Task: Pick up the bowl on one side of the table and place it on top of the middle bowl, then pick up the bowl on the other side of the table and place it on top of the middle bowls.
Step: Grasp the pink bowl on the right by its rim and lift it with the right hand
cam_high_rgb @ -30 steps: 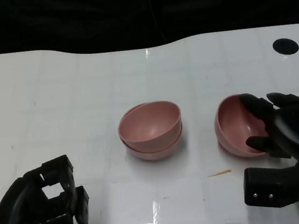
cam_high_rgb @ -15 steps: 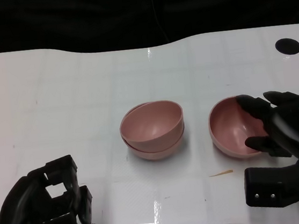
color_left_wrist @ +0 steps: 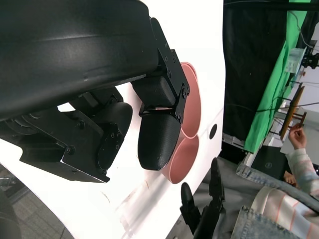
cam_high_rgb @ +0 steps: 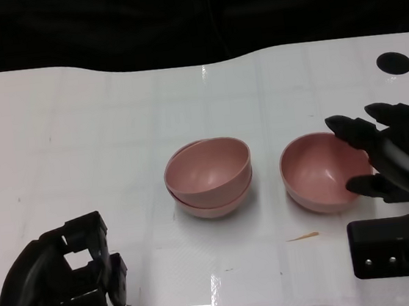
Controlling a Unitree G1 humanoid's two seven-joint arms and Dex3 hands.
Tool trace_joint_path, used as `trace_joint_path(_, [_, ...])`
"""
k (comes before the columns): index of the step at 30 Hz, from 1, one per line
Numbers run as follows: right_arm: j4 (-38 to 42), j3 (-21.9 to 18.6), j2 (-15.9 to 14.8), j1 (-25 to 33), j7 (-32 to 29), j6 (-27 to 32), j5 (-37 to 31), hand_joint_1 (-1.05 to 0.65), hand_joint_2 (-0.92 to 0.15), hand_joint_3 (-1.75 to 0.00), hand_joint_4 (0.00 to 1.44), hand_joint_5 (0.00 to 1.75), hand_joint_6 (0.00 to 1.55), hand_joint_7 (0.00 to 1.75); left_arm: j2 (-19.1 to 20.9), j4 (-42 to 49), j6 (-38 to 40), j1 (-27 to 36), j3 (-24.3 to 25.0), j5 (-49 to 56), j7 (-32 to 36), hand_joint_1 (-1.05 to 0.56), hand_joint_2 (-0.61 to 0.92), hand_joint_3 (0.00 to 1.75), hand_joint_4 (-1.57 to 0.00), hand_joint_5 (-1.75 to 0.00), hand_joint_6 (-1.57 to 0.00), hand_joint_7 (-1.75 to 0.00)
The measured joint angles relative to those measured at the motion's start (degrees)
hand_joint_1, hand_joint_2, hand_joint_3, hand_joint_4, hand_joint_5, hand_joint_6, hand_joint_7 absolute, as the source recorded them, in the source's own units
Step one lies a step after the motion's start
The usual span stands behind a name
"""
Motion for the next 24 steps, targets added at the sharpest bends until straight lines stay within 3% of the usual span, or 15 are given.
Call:
trace_joint_path(7, [-12.45, -1.99, -4.61, 4.07, 12.87, 0.21, 0.23, -1.05, -0.92, -0.35, 0.14, 0.0, 0.24, 0.0, -0.36, -0.89, 0.57, 0.03, -0.11, 0.81, 0.72, 0.39, 0.92, 1.4, -1.1, -1.75, -0.92, -1.75])
trace_joint_path(14, [-24.01, -2.77, -7.72, 5.95, 27.81, 2.48, -1.19, -1.04, -0.92, -0.2, 0.23, 0.04, 0.3, 0.02, -0.81, -0.95, 0.55, -0.01, -0.11, 0.82, 0.72, 0.38, 0.9, 1.44, -1.12, -1.75, -0.94, -1.75])
trace_joint_path(24, [-23.3, -1.44, -5.55, 5.35, 31.91, 3.47, -5.81, -0.97, -0.92, -0.14, 0.27, 0.03, 0.32, 0.01, -0.82, -0.93, 0.26, 0.05, -0.11, 0.94, 0.31, 0.36, 0.84, 1.47, -1.12, -1.75, -0.95, -1.75])
